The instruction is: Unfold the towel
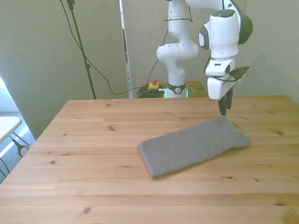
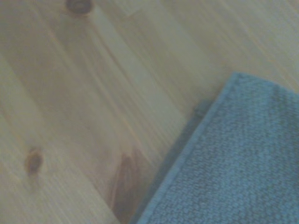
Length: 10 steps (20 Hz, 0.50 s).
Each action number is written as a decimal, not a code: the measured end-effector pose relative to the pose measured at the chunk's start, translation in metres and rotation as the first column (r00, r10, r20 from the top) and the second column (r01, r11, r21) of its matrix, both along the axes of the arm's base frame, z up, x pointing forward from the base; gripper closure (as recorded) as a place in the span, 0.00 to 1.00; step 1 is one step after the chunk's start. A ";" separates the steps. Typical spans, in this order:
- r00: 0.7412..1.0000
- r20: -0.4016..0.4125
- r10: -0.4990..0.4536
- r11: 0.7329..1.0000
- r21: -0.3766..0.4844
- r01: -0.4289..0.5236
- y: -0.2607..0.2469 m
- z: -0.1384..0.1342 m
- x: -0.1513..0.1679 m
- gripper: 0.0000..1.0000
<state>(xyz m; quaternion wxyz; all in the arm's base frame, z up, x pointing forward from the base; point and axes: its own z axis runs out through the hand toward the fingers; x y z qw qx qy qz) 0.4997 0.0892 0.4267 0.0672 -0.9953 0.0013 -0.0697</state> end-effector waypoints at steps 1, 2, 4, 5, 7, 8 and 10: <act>0.999 0.005 -0.047 0.999 -0.012 0.048 -0.002 0.004 -0.001 0.00; 0.996 0.012 -0.094 0.995 -0.021 0.094 -0.008 0.009 -0.003 0.00; 0.982 0.024 -0.187 0.982 -0.035 0.187 -0.027 0.016 -0.012 0.00; 0.972 0.028 -0.232 0.972 -0.036 0.233 -0.041 0.018 -0.019 0.00; 0.945 0.040 -0.325 0.944 -0.040 0.326 -0.073 0.025 -0.038 0.00; 0.926 0.046 -0.374 0.926 -0.040 0.375 -0.090 0.029 -0.050 0.00; 0.883 0.060 -0.465 0.883 -0.033 0.467 -0.115 0.039 -0.075 0.00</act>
